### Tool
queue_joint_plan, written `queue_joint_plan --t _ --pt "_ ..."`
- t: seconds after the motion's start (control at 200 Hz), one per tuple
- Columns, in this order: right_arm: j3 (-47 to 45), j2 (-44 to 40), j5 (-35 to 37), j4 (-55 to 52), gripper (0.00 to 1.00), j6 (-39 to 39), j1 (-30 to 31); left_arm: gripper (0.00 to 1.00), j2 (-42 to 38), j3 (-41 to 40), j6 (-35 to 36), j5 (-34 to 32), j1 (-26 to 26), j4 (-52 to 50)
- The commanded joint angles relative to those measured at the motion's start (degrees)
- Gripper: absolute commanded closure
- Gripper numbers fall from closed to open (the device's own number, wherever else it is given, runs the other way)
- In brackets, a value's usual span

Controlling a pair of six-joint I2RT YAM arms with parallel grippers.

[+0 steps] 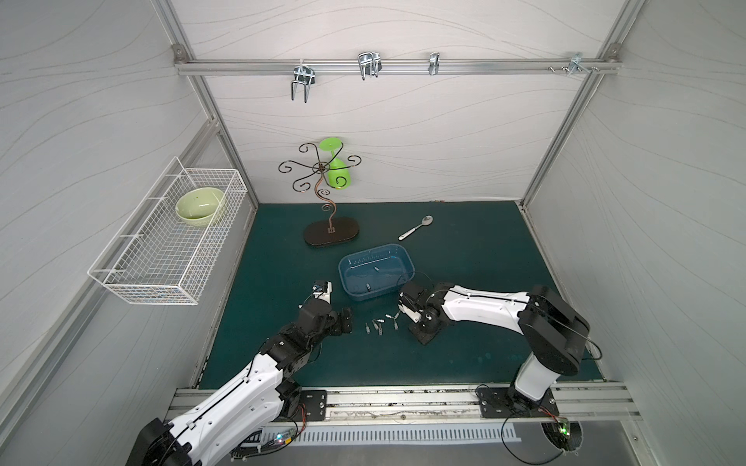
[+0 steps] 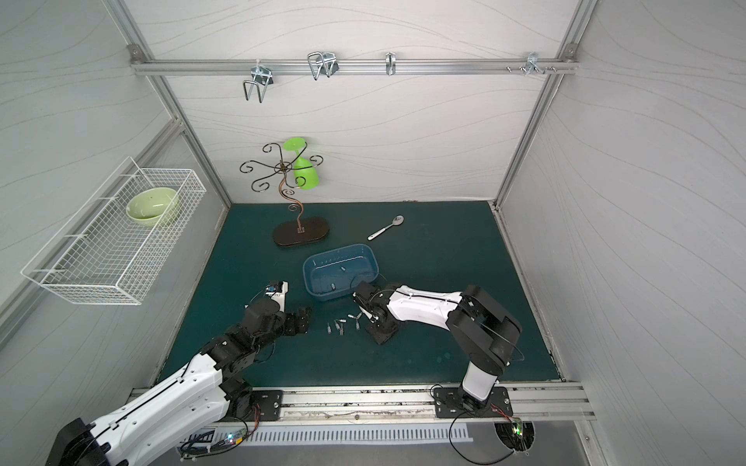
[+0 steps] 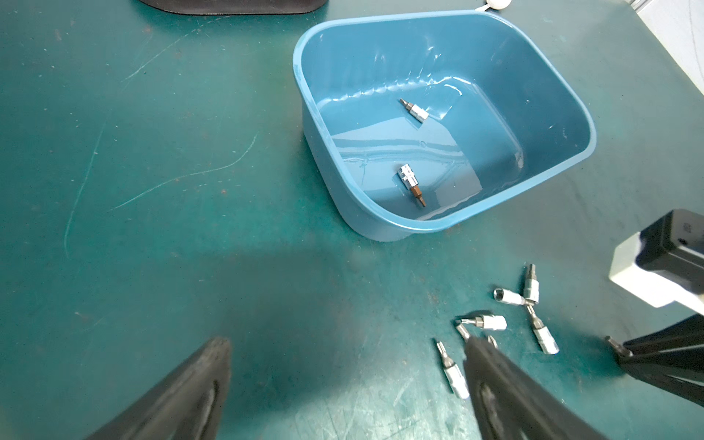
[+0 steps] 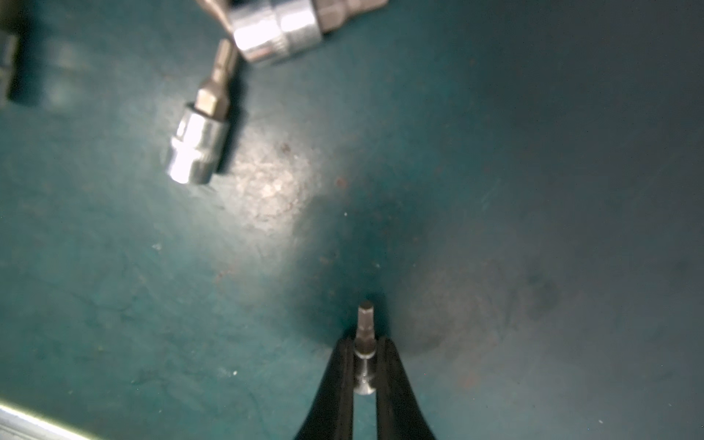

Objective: Put the bit on the desktop into the storage box
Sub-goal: Pick up the screwdriver bit from the center of the board, then place the screwdriver bit in the storage box.

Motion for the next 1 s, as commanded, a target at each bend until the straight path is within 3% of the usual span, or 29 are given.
queue_joint_plan --t 0.0,0.22,0.39,0.565,0.72,0.855,0.995 --pt "3.2 -4.6 0.6 -3.5 0.94 0.2 0.3 0.01 0.0 1.2 0.4 0.6 0.2 2.7" --pt "10.1 -8.3 -1.2 -2.1 0.94 -0.6 -3.4 0.01 0.4 1.3 0.5 0.5 0.2 2.8" --pt "15.3 -6.3 -4.3 6.8 0.94 -0.6 -8.4 0.01 1.0 1.6 0.6 0.7 0.2 2.7" --pt "20.9 2.2 -6.7 16.1 0.94 0.0 -10.8 0.01 0.8 1.8 0.9 0.2 0.2 2.4" --pt "31.1 12.5 -6.8 14.0 0.92 -1.2 -11.4 0.01 2.0 3.8 0.2 1.5 0.2 -0.4" --pt "33.7 18.3 -7.4 15.6 0.9 -0.8 -12.3 0.01 3.3 5.3 -2.0 3.1 0.2 -2.8" --pt "35.2 18.9 -8.2 15.9 0.73 -0.6 -13.7 0.04 4.0 6.7 -4.9 5.0 0.0 -6.9"
